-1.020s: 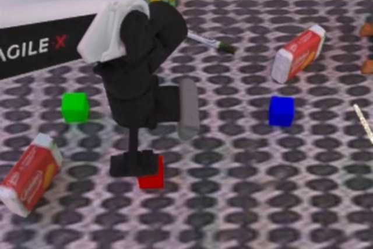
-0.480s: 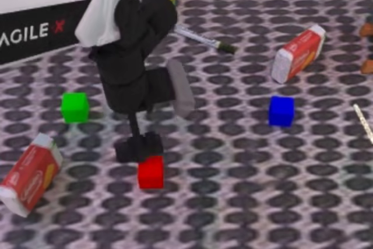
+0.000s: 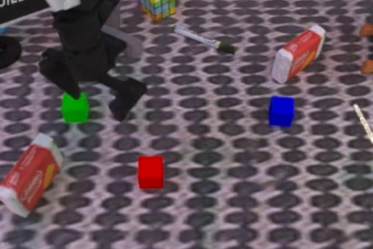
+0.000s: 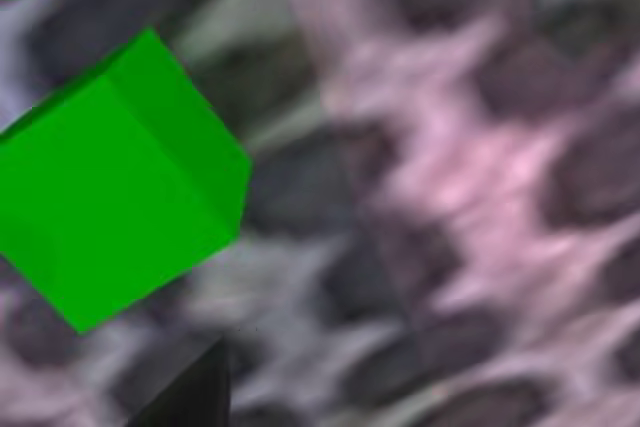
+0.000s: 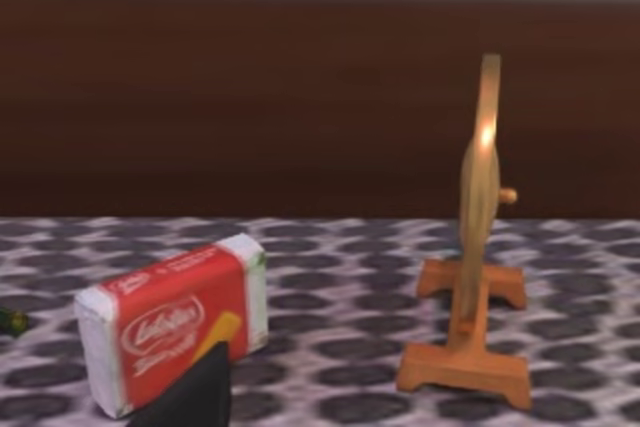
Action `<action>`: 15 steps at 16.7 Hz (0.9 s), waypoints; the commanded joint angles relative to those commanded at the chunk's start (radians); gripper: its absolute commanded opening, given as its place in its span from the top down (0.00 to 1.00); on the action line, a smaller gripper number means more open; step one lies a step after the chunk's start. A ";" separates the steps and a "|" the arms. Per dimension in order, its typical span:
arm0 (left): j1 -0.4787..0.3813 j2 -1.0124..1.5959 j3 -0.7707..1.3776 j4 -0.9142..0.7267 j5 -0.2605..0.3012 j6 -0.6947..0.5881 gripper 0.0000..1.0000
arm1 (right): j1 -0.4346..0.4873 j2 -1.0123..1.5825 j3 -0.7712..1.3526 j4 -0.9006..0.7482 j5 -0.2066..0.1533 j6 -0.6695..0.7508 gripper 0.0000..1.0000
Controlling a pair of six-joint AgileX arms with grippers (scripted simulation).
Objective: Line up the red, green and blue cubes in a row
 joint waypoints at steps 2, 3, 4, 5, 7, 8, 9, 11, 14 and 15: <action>0.057 0.036 0.046 -0.012 -0.002 -0.153 0.00 | 0.000 0.000 0.000 0.000 0.000 0.000 0.00; 0.083 0.050 0.068 -0.016 -0.003 -0.220 0.00 | 0.000 0.000 0.000 0.000 0.000 0.000 0.00; 0.108 0.062 0.087 -0.019 -0.003 -0.279 0.00 | 0.000 0.000 0.000 0.000 0.000 0.000 0.00; 0.130 0.071 0.105 -0.020 -0.003 -0.328 0.00 | 0.000 0.000 0.000 0.000 0.000 0.000 0.00; 0.162 0.082 0.130 -0.021 -0.003 -0.394 0.00 | 0.000 0.000 0.000 0.000 0.000 0.000 0.00; 0.171 0.085 0.138 -0.021 -0.003 -0.412 0.00 | 0.000 0.000 0.000 0.000 0.000 0.000 0.00; 0.175 0.086 0.140 -0.020 -0.003 -0.418 0.00 | 0.000 0.000 0.000 0.000 0.000 0.000 0.00; 0.175 0.086 0.140 -0.020 -0.003 -0.418 0.00 | 0.000 0.000 0.000 0.000 0.000 0.000 0.00; 0.171 0.082 0.134 -0.016 -0.003 -0.417 0.00 | 0.000 0.000 0.000 0.000 0.000 0.000 0.00; 0.172 0.088 0.124 -0.003 -0.003 -0.418 0.00 | 0.000 0.000 0.000 0.000 0.000 0.000 0.00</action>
